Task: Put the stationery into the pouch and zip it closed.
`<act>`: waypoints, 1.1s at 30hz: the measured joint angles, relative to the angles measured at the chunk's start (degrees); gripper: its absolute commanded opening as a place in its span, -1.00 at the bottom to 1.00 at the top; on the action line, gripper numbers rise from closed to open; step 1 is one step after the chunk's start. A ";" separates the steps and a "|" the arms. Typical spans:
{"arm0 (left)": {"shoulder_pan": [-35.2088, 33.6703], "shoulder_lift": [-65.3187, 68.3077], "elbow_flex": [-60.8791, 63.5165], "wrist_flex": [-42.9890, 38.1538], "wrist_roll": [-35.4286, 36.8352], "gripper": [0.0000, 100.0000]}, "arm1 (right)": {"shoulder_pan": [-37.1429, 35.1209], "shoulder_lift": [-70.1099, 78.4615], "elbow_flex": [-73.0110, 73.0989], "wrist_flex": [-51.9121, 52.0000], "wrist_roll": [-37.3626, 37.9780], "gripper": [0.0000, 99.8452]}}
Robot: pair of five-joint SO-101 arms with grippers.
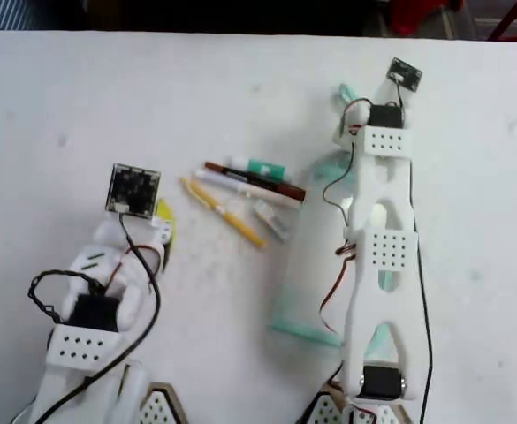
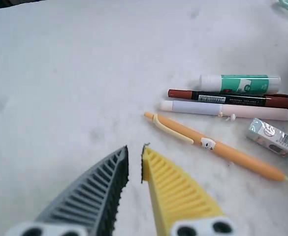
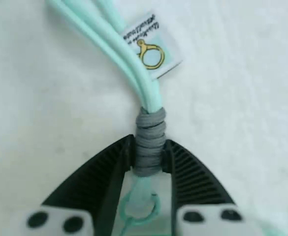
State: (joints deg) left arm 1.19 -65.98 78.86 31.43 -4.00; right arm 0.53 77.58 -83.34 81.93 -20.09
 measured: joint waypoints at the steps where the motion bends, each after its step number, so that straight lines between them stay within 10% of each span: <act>1: 0.00 0.00 0.00 0.00 0.00 -0.83 | 0.18 0.09 0.00 0.00 1.14 -0.98; 22: 0.00 0.00 0.00 0.00 0.00 -0.83 | -5.10 -24.09 -8.70 15.30 9.93 -0.97; 33: 0.00 0.00 0.00 0.00 0.00 -0.79 | -16.00 -56.62 23.74 15.38 11.08 -0.97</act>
State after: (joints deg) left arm 1.19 -65.98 78.86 31.43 -4.00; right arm -15.47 20.97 -59.60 97.32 -9.01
